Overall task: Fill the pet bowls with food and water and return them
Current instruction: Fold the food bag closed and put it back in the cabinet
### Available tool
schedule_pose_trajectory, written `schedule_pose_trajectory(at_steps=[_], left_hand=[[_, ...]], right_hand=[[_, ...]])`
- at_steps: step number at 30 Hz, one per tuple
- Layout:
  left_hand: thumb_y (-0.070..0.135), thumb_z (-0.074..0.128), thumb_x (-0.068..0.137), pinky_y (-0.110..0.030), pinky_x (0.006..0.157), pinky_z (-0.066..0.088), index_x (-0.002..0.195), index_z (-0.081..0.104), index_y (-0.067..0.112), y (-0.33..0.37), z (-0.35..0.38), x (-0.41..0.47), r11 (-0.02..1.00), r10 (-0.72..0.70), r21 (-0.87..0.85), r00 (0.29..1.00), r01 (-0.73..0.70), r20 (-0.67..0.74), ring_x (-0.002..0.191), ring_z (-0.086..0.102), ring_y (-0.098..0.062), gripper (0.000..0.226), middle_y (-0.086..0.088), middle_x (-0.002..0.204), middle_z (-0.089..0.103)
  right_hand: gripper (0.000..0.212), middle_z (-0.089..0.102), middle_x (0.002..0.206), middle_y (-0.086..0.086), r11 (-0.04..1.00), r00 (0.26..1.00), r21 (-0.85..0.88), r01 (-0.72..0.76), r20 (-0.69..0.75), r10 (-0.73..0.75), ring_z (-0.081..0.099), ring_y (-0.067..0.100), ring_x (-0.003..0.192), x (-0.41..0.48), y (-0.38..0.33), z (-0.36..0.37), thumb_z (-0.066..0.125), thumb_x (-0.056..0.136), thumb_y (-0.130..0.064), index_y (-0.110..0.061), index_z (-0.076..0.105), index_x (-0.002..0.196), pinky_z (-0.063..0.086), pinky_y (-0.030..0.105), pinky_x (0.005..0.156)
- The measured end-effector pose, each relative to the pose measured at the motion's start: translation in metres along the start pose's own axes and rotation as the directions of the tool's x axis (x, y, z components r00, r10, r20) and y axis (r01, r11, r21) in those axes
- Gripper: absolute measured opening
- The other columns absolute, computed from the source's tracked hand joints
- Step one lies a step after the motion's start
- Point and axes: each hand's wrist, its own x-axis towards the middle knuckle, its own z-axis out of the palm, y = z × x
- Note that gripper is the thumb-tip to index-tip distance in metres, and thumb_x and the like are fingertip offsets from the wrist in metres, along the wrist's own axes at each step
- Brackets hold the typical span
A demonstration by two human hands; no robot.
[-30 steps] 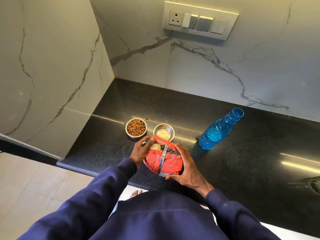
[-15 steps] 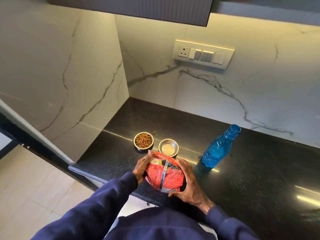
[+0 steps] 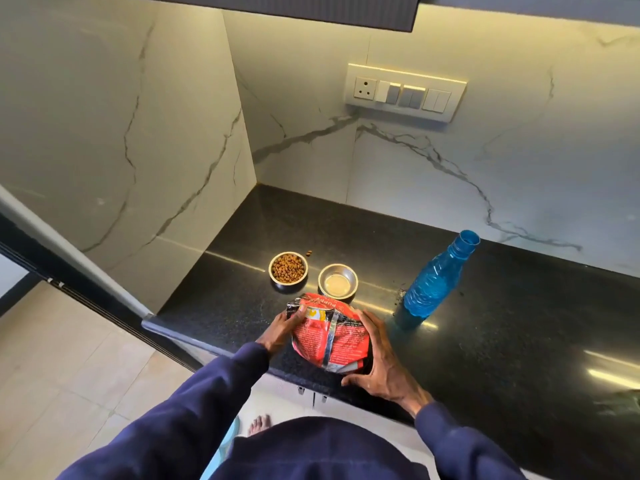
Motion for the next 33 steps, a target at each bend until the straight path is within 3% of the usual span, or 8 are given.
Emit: schedule_pose_trajectory(at_steps=[6, 9, 13, 17, 21, 25, 29, 33], left_hand=[[0.056, 0.067, 0.088, -0.023, 0.081, 0.059, 0.113, 0.067, 0.009, 0.002, -0.009, 0.005, 0.993, -0.058, 0.107, 0.998, 0.059, -0.015, 0.097, 0.075, -0.020, 0.053, -0.007, 0.105, 0.079], [0.057, 0.064, 0.085, -0.034, 0.095, 0.057, 0.110, 0.071, 0.010, 0.009, -0.019, 0.008, 0.983, -0.054, 0.175, 0.998, 0.048, 0.028, 0.099, 0.075, -0.020, 0.054, -0.008, 0.106, 0.079], [0.056, 0.060, 0.082, -0.035, 0.095, 0.054, 0.101, 0.071, 0.014, 0.021, -0.033, 0.010, 0.971, -0.059, 0.236, 0.995, 0.038, 0.081, 0.095, 0.074, -0.017, 0.047, -0.003, 0.100, 0.079], [0.059, 0.068, 0.081, -0.028, 0.078, 0.053, 0.111, 0.066, 0.008, 0.033, -0.055, 0.003, 0.975, -0.044, 0.220, 0.996, 0.024, 0.083, 0.104, 0.069, -0.026, 0.060, -0.008, 0.105, 0.075], [0.076, 0.061, 0.061, -0.028, 0.072, 0.057, 0.110, 0.070, 0.003, 0.060, -0.070, -0.005, 0.952, 0.024, 0.303, 0.996, -0.050, 0.089, 0.097, 0.073, -0.023, 0.089, -0.010, 0.105, 0.078], [0.084, 0.053, 0.064, -0.021, 0.062, 0.059, 0.094, 0.073, 0.018, 0.105, -0.082, -0.018, 0.904, 0.181, 0.369, 0.975, -0.218, 0.131, 0.083, 0.074, -0.013, 0.075, 0.006, 0.083, 0.079], [0.097, 0.047, 0.063, -0.040, 0.083, 0.058, 0.096, 0.074, 0.006, 0.147, -0.075, -0.040, 0.849, 0.338, 0.377, 0.929, -0.371, 0.153, 0.087, 0.075, -0.027, 0.100, -0.009, 0.093, 0.079], [0.097, 0.043, 0.067, -0.050, 0.084, 0.057, 0.092, 0.072, 0.001, 0.194, -0.048, -0.068, 0.763, 0.534, 0.355, 0.836, -0.541, 0.127, 0.086, 0.071, -0.035, 0.103, -0.014, 0.091, 0.076]], right_hand=[[0.129, 0.028, 0.163, -0.007, 0.993, 0.991, 0.090, -0.083, -0.096, 0.092, 0.034, 0.013, 0.151, -0.005, -0.009, 0.018, 0.096, 0.064, -0.051, -0.019, 0.017, 0.160, 0.036, 0.038, 0.122], [0.124, 0.038, 0.160, -0.011, 0.989, 0.985, 0.103, -0.108, -0.126, 0.120, 0.045, 0.011, 0.145, -0.005, -0.017, 0.024, 0.096, 0.065, -0.049, -0.023, 0.022, 0.160, 0.046, 0.041, 0.115], [0.119, 0.048, 0.154, -0.015, 0.988, 0.977, 0.107, -0.111, -0.168, 0.128, 0.052, 0.007, 0.138, -0.001, -0.034, 0.030, 0.096, 0.064, -0.050, -0.029, 0.027, 0.159, 0.050, 0.036, 0.111], [0.114, 0.057, 0.145, -0.015, 0.985, 0.968, 0.134, -0.109, -0.209, 0.135, 0.059, 0.007, 0.131, 0.008, -0.058, 0.041, 0.098, 0.062, -0.048, -0.029, 0.035, 0.155, 0.053, 0.034, 0.107], [0.113, 0.061, 0.141, -0.014, 0.985, 0.962, 0.153, -0.082, -0.245, 0.118, 0.064, 0.010, 0.126, 0.016, -0.076, 0.037, 0.099, 0.063, -0.043, -0.027, 0.035, 0.156, 0.056, 0.033, 0.103], [0.109, 0.067, 0.133, -0.010, 0.982, 0.934, 0.186, -0.046, -0.341, 0.108, 0.069, 0.015, 0.118, 0.032, -0.113, 0.013, 0.097, 0.063, -0.047, -0.023, 0.040, 0.152, 0.058, 0.036, 0.100], [0.100, 0.073, 0.122, -0.011, 0.985, 0.923, 0.172, 0.031, -0.384, 0.038, 0.073, 0.016, 0.108, 0.040, -0.148, -0.028, 0.091, 0.066, -0.059, -0.032, 0.044, 0.149, 0.058, 0.033, 0.096], [0.099, 0.072, 0.124, -0.013, 0.986, 0.899, 0.110, 0.124, -0.434, -0.064, 0.071, 0.011, 0.112, 0.044, -0.187, -0.091, 0.094, 0.063, -0.052, -0.033, 0.046, 0.148, 0.055, 0.026, 0.100]])
